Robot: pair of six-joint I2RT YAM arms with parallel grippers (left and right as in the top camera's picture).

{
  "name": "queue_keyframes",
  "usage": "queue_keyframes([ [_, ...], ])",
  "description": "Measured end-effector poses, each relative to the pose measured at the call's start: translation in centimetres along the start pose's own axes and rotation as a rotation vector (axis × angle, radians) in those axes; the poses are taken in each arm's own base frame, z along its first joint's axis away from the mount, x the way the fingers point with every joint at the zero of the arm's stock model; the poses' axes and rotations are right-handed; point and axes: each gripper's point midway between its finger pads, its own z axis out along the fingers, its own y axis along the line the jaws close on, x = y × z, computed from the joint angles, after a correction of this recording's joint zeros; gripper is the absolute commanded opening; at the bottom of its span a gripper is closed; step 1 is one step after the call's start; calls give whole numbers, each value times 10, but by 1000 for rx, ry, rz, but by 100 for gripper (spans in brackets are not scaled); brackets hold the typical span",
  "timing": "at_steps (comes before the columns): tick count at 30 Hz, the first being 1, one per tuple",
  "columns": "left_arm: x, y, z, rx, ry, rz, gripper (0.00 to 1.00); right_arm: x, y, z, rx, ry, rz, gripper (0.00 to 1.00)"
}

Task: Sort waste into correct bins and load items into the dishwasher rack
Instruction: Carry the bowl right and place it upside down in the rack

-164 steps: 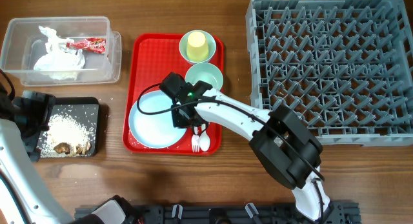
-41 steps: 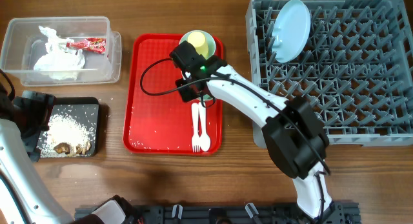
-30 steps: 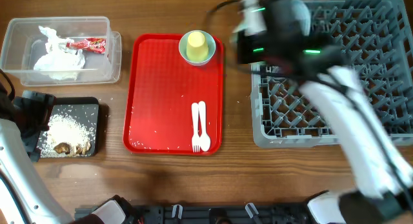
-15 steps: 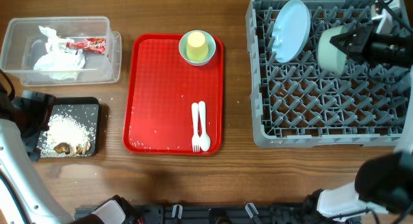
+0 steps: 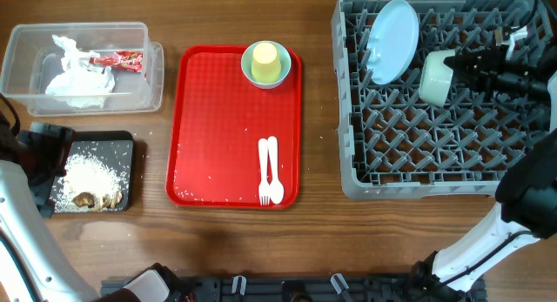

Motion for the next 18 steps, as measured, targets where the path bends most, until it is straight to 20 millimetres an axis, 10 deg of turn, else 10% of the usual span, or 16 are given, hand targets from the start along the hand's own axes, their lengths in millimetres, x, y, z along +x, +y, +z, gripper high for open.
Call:
queue_keyframes([
  [8, 0, 0, 0, 0, 0, 0, 100, -13, -19, -20, 108, -64, 47, 13],
  [14, 0, 0, 0, 0, 0, 0, 100, -19, -55, -72, 432, -194, 134, 60],
  [18, 0, 0, 0, 0, 0, 0, 100, -17, -42, -120, 627, -345, 149, 59],
])
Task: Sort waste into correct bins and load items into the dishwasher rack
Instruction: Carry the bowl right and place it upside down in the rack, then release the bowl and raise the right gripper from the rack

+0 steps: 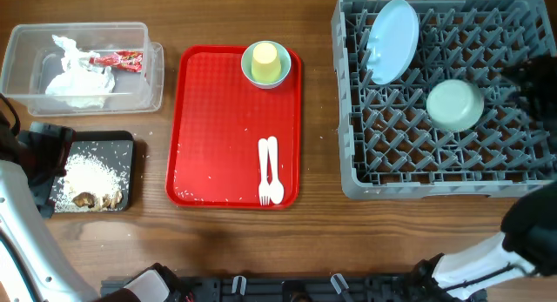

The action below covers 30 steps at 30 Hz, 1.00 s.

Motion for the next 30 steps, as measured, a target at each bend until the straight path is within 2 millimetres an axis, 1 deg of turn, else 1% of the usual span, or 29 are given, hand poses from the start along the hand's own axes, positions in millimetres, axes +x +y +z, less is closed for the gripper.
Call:
queue_keyframes([
  [1, 0, 0, 0, 0, 0, 0, 100, -1, 1, -7, 23, -23, -8, 55],
  [3, 0, 0, 0, 0, 0, 0, 100, 0, 7, -18, 59, -62, -33, 41],
  [4, 0, 0, 0, 0, 0, 0, 100, 2, 12, -20, 73, -72, -54, 25],
  [5, 0, 0, 0, 0, 0, 0, 100, 4, 18, -18, 78, -72, -75, 14],
  [6, 0, 0, 0, 0, 0, 0, 100, 6, 24, -14, 85, -69, -99, 8],
  [7, 0, 0, 0, 0, 0, 0, 100, 9, 28, -9, 97, -62, -118, 5],
  [9, 0, 0, 0, 0, 0, 0, 100, 19, 37, 2, 133, -39, -162, 4],
  [11, 0, 0, 0, 0, 0, 0, 100, 26, 40, 13, 175, -13, -183, 4],
  [12, 0, 0, 0, 0, 0, 0, 100, 30, 39, 22, 200, 6, -195, 4],
  [14, 0, 0, 0, 0, 0, 0, 100, 33, 32, 37, 240, 40, -190, 4],
  [16, 0, 0, 0, 0, 0, 0, 100, 35, 19, 48, 283, 71, -165, 4],
  [19, 0, 0, 0, 0, 0, 0, 100, 33, 6, 56, 331, 85, -149, 4],
  [22, 0, 0, 0, 0, 0, 0, 100, 33, -2, 62, 355, 97, -142, 4],
  [25, 0, 0, 0, 0, 0, 0, 100, 33, -5, 65, 362, 102, -140, 5],
  [30, 0, 0, 0, 0, 0, 0, 100, 35, -6, 64, 367, 108, -135, 4],
])
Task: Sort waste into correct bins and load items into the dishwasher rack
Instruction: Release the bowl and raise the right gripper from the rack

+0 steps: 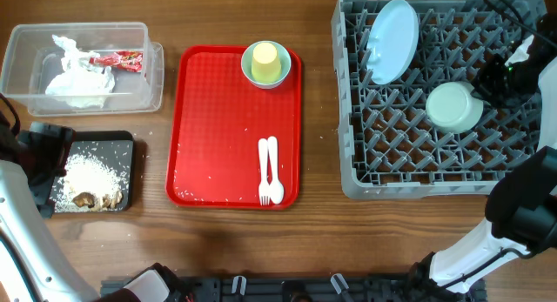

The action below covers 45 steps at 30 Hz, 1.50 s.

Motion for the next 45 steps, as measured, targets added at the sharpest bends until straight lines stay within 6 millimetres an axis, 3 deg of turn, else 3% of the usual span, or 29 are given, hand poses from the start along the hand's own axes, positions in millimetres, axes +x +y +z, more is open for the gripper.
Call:
queue_keyframes([
  [4, 0, 0, 0, 0, -1, 0, 100, 3, 6, -16, -9, -26, -12, 4],
  [6, 0, 0, 0, 0, 0, 0, 100, 12, 23, -35, -26, -53, -54, 4],
  [10, 0, 0, 0, 0, 0, 0, 100, 26, 46, -25, -6, -45, -118, 4],
  [13, 0, 0, 0, 0, 0, 0, 100, 31, 39, -14, 37, -35, -101, 4],
  [21, 0, 0, 0, 0, 0, 0, 100, 25, 28, -12, 94, -60, -65, 4],
  [27, 0, 0, 0, 0, 0, 0, 100, 28, 20, 9, 125, -8, -54, 4],
  [45, 0, 0, 0, 0, 0, 0, 100, 6, -10, 9, 311, -109, -31, 4],
])
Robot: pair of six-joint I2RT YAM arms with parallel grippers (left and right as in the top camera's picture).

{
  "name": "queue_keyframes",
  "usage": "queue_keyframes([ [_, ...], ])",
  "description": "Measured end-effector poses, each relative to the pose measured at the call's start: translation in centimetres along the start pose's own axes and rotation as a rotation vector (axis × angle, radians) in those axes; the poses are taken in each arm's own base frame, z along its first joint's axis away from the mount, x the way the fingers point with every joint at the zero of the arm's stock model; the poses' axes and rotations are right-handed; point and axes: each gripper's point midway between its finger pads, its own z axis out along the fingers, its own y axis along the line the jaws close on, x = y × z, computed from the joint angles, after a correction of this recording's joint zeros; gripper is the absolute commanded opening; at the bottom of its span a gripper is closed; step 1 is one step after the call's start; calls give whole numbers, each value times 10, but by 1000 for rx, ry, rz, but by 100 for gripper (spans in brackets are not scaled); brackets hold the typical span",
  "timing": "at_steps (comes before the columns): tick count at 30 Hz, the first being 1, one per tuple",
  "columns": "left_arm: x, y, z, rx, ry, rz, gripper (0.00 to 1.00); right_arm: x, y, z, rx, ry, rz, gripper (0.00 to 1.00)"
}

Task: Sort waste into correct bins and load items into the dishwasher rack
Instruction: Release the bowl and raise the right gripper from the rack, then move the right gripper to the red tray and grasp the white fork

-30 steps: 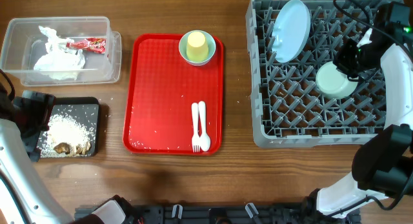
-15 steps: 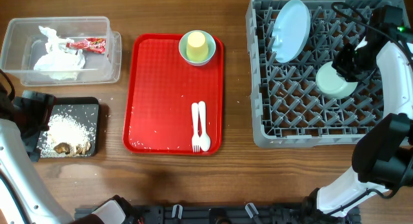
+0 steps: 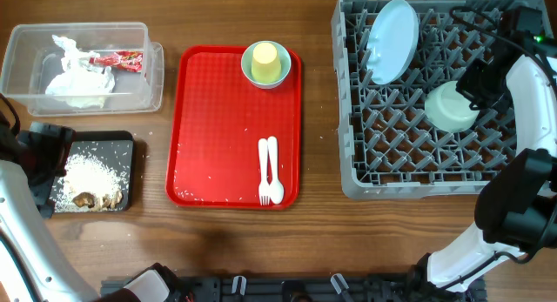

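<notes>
In the grey dishwasher rack [image 3: 348, 119] a pale blue plate [image 3: 392, 39] stands on edge, and a pale green bowl [image 3: 450, 107] lies upside down near the middle. My right gripper [image 3: 477, 83] is at the bowl's upper right rim; its jaws are too dark to read. On the red tray [image 3: 218, 128] a yellow cup [image 3: 265, 60] sits in a green bowl [image 3: 250, 69], with a white fork [image 3: 264, 171] and spoon [image 3: 274, 171] near the front. My left gripper [image 3: 45, 154] rests by the black bin [image 3: 94, 173] of rice.
A clear bin [image 3: 83, 67] at the back left holds crumpled white paper and a red wrapper. Rice grains are scattered on the tray. The rack fills the right side, and my right arm reaches over its right edge.
My right gripper has moved left and a little down, from just right of the upside-down bowl to its upper right rim. The bowl has shifted slightly. The left arm and tray are unchanged.
My right gripper first held the pale green bowl on its side over the rack's upper right. Then the bowl lay upside down in the rack with the gripper away at the right. The gripper returned beside it and now sits at its rim.
</notes>
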Motion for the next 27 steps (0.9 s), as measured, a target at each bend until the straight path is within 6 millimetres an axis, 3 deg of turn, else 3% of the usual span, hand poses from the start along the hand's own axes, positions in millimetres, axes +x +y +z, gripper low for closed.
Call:
queue_keyframes([
  [3, 0, 0, 0, 0, 0, 0, 100, 4, 4, -1, -27, 17, 10, 4],
  [6, 0, 0, 0, 0, 0, 0, 100, 8, 22, -28, -168, -3, -18, 5],
  [10, 0, 0, 0, 0, 0, 0, 100, 25, 66, -122, -495, -128, -179, 15],
  [12, 0, 0, 0, 0, 0, 0, 100, 58, 98, -165, -634, -149, -320, 28],
  [14, 0, 0, 0, 0, 0, 0, 100, 94, 129, -184, -707, -120, -441, 34],
  [15, 0, 0, 0, 0, 0, 0, 100, 103, 137, -186, -713, -109, -464, 35],
  [16, 0, 0, 0, 0, 0, 0, 100, 129, 160, -188, -730, -72, -544, 36],
  [18, 0, 0, 0, 0, -1, 0, 100, 158, 183, -183, -723, -49, -615, 37],
  [20, 0, 0, 0, 0, 0, 0, 100, 207, 214, -167, -701, 16, -697, 38],
  [22, 0, 0, 0, 0, 0, 0, 100, 241, 232, -151, -665, 61, -729, 39],
  [24, 0, 0, 0, -1, 0, 0, 100, 272, 250, -133, -629, 86, -747, 43],
  [26, 0, 0, 0, -1, 0, 0, 100, 297, 269, -120, -601, 85, -762, 58],
  [27, 0, 0, 0, 0, 0, 0, 100, 307, 274, -115, -591, 90, -767, 59],
])
